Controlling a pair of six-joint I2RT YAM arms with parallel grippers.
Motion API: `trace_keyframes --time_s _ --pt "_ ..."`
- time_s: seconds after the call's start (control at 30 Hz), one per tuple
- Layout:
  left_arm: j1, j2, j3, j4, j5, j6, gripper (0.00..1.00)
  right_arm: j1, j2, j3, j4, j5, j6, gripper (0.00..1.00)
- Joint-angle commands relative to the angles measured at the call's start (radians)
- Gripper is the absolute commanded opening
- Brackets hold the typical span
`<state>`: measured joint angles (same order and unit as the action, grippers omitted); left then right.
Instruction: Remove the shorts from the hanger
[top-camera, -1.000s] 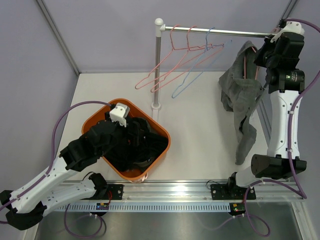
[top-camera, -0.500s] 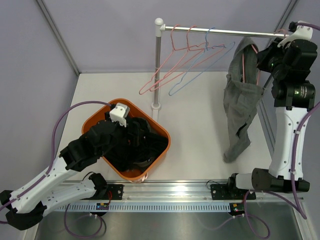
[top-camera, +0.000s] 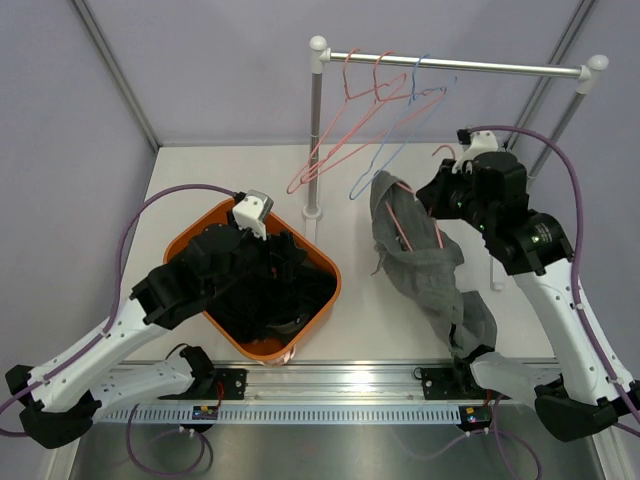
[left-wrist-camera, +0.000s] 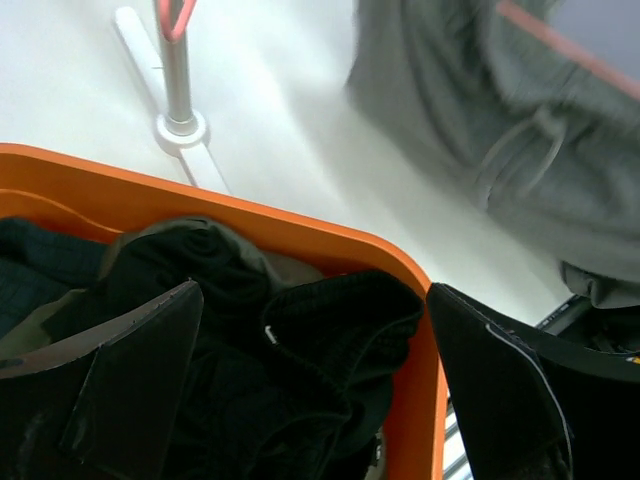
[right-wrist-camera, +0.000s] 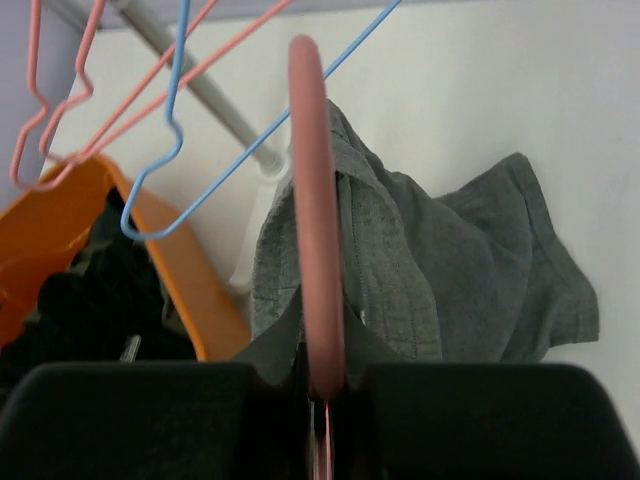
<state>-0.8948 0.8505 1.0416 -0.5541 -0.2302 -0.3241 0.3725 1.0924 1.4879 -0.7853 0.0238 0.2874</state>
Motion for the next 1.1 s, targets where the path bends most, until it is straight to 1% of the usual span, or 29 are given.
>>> trace_keyframes --time_s 0.0,0.07,0.1,0.23,0.3,0.33,0.43,0.53,0.73,0.83,0.97,1.0,1.07 --pt "0.004 0.039 0.037 0.106 0.077 -0.055 0.99 0.112 -0.057 -0.037 0.038 0.090 0.071 0.00" --pt "0.004 0.068 0.025 0.134 0.083 -0.078 0.98 0.160 -0.066 -0.063 0.049 0.088 0.093 0.00" --pt "0.004 0.074 0.014 0.178 0.089 -0.102 0.97 0.214 -0.069 -0.064 0.050 0.111 0.099 0.00" --pt "0.002 0.090 -0.058 0.302 0.111 -0.161 0.95 0.316 -0.049 -0.037 0.047 0.136 0.107 0.00" --pt "0.002 0.113 -0.063 0.345 0.112 -0.177 0.95 0.356 -0.025 -0.022 0.041 0.155 0.105 0.00" --pt "0.000 0.127 -0.058 0.352 0.112 -0.179 0.95 0.391 -0.016 -0.008 0.038 0.165 0.105 0.00" --pt "-0.007 0.160 -0.049 0.382 0.103 -0.187 0.93 0.445 0.012 0.002 0.041 0.183 0.110 0.00" --pt "-0.013 0.192 -0.046 0.413 0.100 -0.194 0.92 0.476 0.032 0.009 0.046 0.205 0.114 0.00" --pt "-0.030 0.281 -0.011 0.416 0.077 -0.199 0.90 0.537 0.054 0.026 0.040 0.271 0.113 0.00" --pt "-0.044 0.327 0.012 0.392 0.032 -0.193 0.85 0.546 0.040 0.025 0.041 0.281 0.113 0.00" --pt "-0.047 0.381 0.037 0.362 -0.014 -0.202 0.72 0.552 0.021 0.028 0.031 0.298 0.107 0.00" --pt "-0.047 0.387 0.038 0.362 -0.036 -0.204 0.61 0.554 0.020 0.031 0.029 0.298 0.105 0.00" --pt "-0.046 0.390 0.037 0.373 -0.063 -0.208 0.48 0.554 0.020 0.035 0.017 0.298 0.101 0.00"
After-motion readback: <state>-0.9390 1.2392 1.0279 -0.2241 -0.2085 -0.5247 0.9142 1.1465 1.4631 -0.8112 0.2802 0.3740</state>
